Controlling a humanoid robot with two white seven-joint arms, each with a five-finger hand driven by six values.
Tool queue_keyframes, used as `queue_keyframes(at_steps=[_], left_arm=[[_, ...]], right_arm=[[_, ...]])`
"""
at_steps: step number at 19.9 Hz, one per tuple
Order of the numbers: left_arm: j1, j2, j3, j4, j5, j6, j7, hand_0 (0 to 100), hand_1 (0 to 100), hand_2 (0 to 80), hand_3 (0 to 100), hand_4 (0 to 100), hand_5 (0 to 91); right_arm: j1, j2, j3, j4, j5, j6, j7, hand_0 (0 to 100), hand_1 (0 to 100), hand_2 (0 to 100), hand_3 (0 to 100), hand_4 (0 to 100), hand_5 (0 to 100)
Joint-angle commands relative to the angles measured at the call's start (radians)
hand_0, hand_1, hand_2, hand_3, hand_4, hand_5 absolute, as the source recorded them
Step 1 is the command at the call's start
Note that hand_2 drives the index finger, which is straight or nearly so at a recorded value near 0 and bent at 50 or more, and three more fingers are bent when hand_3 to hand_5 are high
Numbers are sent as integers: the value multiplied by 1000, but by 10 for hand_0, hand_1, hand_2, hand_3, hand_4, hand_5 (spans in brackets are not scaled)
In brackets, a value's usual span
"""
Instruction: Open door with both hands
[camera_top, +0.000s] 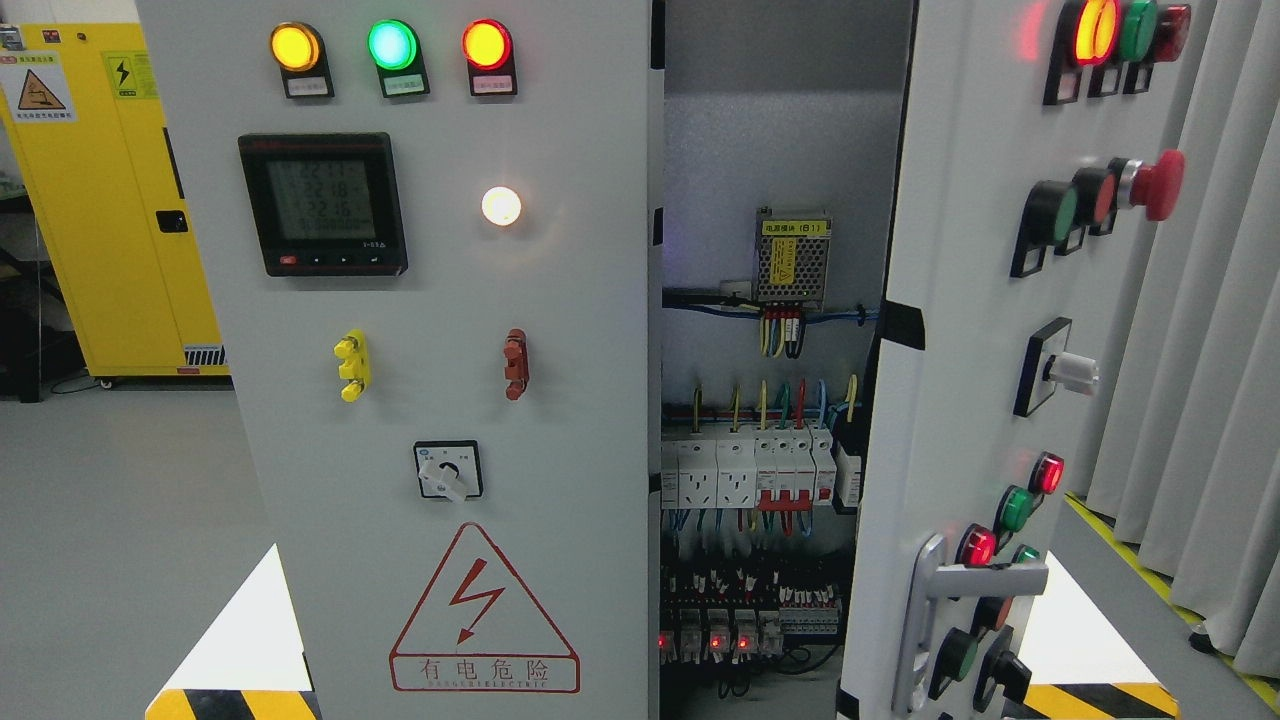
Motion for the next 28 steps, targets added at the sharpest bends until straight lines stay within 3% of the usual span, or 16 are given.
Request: queue_keyframes(at_steps=[1, 5, 11, 12, 15, 16, 20, 25, 28], left_arm=[[76, 115, 8, -358, 2, -26, -118, 120, 556, 0, 0, 0, 0], [129, 178, -78, -588, -7, -168, -121, 120, 556, 0, 0, 0, 0], [203, 319, -158, -985, -1, -176, -124, 120, 556, 0, 0, 0, 0], [203, 334, -176, -1025, 2, -176, -137, 120, 556, 0, 0, 0, 0], [206, 350, -198, -1143, 8, -176, -262, 120, 556, 0, 0, 0, 0], [206, 350, -198, -1177, 10, -176, -282, 120, 556, 0, 0, 0, 0], [200, 350, -186, -1297, 26, -176, -287, 120, 556, 0, 0, 0, 0], [184, 362, -187, -1458, 60, -115, -287, 120, 556, 0, 0, 0, 0], [160, 412, -187, -1562, 160, -23, -289, 120, 556, 0, 0, 0, 0]], right_arm=[[-3, 10, 10, -1, 0, 2, 1, 0, 500, 40, 0, 0, 0], [-11, 11, 12, -1, 0, 2, 1, 0, 500, 40, 0, 0, 0], [-13, 11, 9, -1, 0, 1, 1, 0, 500, 40, 0, 0, 0], [-13, 10, 9, 0, 0, 1, 1, 0, 500, 40, 0, 0, 0], [-13, 11, 13, -1, 0, 1, 1, 0, 500, 40, 0, 0, 0], [-13, 11, 15, -1, 0, 1, 1, 0, 500, 40, 0, 0, 0], [-13, 10, 35, 0, 0, 1, 1, 0, 500, 40, 0, 0, 0], [-13, 10, 36, 0, 0, 1, 1, 0, 500, 40, 0, 0, 0], [-13, 10, 36, -1, 0, 1, 1, 0, 500, 40, 0, 0, 0]])
